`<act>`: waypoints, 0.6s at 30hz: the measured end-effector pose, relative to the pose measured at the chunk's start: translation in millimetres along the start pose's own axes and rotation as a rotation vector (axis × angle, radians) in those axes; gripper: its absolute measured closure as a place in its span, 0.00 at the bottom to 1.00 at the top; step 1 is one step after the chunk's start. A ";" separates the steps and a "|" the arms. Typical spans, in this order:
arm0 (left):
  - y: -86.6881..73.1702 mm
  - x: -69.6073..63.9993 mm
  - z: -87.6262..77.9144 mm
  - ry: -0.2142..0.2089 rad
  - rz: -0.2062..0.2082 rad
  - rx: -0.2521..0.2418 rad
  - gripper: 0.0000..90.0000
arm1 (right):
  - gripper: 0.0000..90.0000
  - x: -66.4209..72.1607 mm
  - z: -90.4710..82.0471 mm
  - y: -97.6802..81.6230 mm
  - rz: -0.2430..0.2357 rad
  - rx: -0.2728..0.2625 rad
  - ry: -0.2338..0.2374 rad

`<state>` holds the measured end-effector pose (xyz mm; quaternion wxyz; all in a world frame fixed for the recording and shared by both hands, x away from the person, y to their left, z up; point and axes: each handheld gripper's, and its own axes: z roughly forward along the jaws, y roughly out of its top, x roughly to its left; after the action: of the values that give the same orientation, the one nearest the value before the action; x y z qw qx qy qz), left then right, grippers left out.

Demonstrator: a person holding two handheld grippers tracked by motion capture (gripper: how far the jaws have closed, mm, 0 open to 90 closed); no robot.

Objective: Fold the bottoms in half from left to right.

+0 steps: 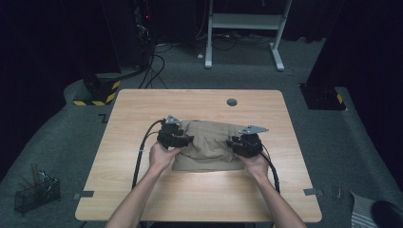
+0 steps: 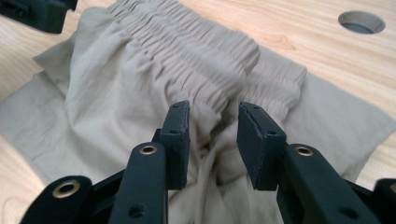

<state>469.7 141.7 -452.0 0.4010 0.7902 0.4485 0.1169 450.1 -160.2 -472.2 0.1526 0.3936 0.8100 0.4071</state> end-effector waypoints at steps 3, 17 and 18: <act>11.8 5.7 11.9 -0.001 -0.033 0.021 0.44 | 0.73 6.9 2.7 -2.2 -0.005 0.017 0.006; 26.0 12.6 36.3 -0.003 -0.052 0.057 0.63 | 0.44 20.7 10.8 -37.9 0.002 0.076 -0.091; 26.3 12.3 34.5 -0.007 -0.042 0.053 0.70 | 0.43 21.6 13.3 -38.6 0.003 0.083 -0.090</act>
<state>511.6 126.0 -457.2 0.3841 0.7913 0.4664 0.0936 423.9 -150.5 -509.0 0.1718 0.4186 0.8179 0.3554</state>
